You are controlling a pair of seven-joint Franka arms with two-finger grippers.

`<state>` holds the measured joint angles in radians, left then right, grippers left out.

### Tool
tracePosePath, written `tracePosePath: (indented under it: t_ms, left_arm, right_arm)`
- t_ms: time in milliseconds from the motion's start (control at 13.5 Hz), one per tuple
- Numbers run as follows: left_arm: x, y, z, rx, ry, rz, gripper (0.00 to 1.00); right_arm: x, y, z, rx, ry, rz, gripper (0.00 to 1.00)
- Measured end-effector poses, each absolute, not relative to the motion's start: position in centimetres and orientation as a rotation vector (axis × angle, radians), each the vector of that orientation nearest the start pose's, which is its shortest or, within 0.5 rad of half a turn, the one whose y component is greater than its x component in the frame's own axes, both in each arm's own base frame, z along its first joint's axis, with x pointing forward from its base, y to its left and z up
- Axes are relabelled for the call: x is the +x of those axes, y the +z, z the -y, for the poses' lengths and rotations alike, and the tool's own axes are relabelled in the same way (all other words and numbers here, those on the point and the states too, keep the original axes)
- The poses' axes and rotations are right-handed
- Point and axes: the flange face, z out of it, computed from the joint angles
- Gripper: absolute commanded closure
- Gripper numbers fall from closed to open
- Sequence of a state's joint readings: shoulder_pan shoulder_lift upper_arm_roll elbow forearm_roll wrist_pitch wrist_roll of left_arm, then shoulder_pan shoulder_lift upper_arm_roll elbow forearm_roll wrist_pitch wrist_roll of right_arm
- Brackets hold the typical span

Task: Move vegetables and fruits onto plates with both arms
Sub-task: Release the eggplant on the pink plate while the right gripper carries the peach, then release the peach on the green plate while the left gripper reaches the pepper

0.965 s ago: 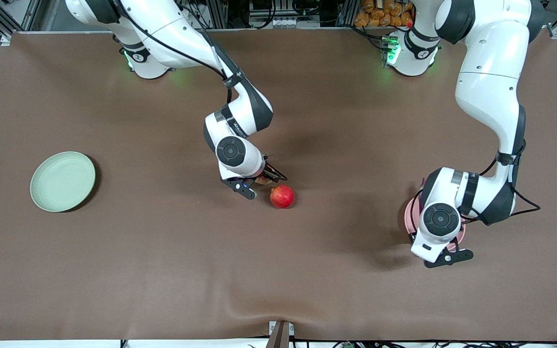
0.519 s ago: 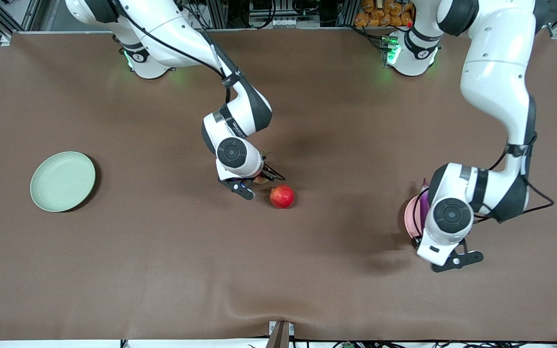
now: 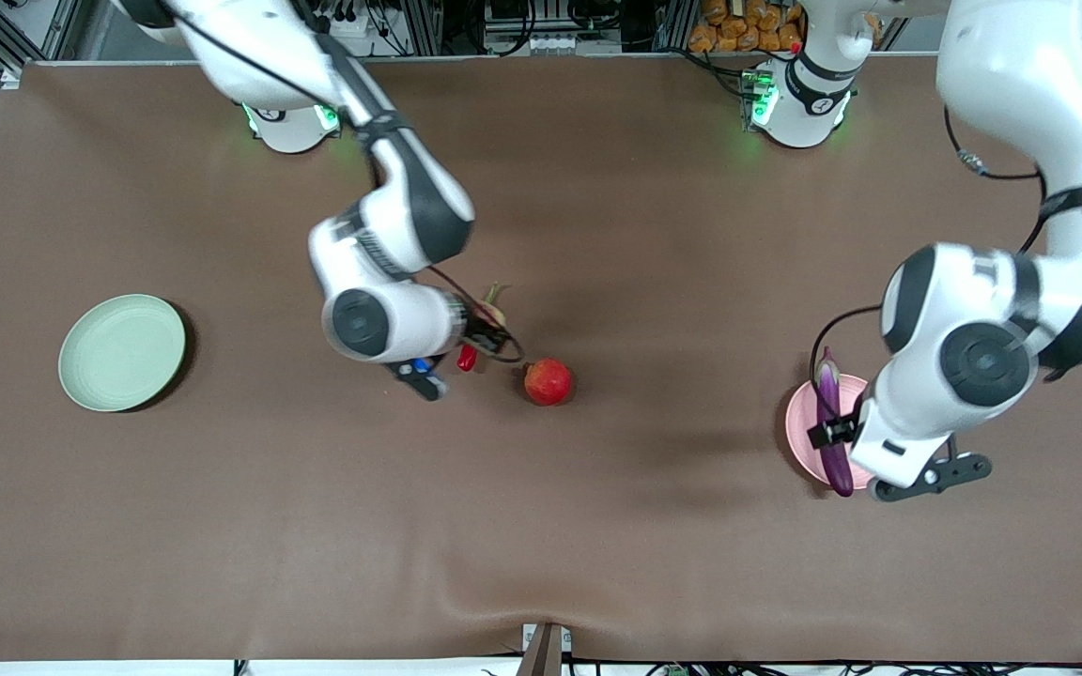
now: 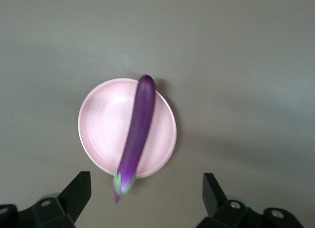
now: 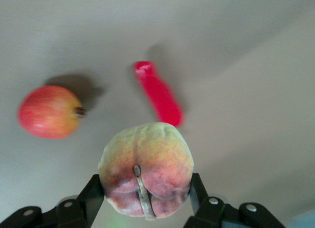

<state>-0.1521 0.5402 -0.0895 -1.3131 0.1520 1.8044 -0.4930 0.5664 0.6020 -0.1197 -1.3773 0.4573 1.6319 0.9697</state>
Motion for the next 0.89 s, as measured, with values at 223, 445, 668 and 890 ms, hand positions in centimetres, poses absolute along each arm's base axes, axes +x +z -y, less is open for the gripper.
tracePosePath:
  t_ms: [223, 445, 668, 890]
  left_arm:
    - [67.6, 47.3, 14.4, -3.119, 0.012, 0.337, 0.0]
    - [64.8, 50.3, 12.6, -3.162, 0.017, 0.258, 0.0]
    - [61.5, 52.4, 12.2, -3.185, 0.016, 0.097, 0.0]
    - [58.6, 52.5, 17.9, -3.204, 0.047, -0.053, 0.0]
  right_arm:
    - [60.3, 37.5, -24.7, -2.947, 0.898, -0.734, 1.0]
    - [61.2, 37.8, -13.6, -2.979, 0.972, -0.548, 1.0]
    - [60.7, 35.5, -2.3, -3.039, 1.036, -0.403, 1.0]
    - [60.0, 32.7, 8.6, -3.044, 0.983, -0.16, 1.0]
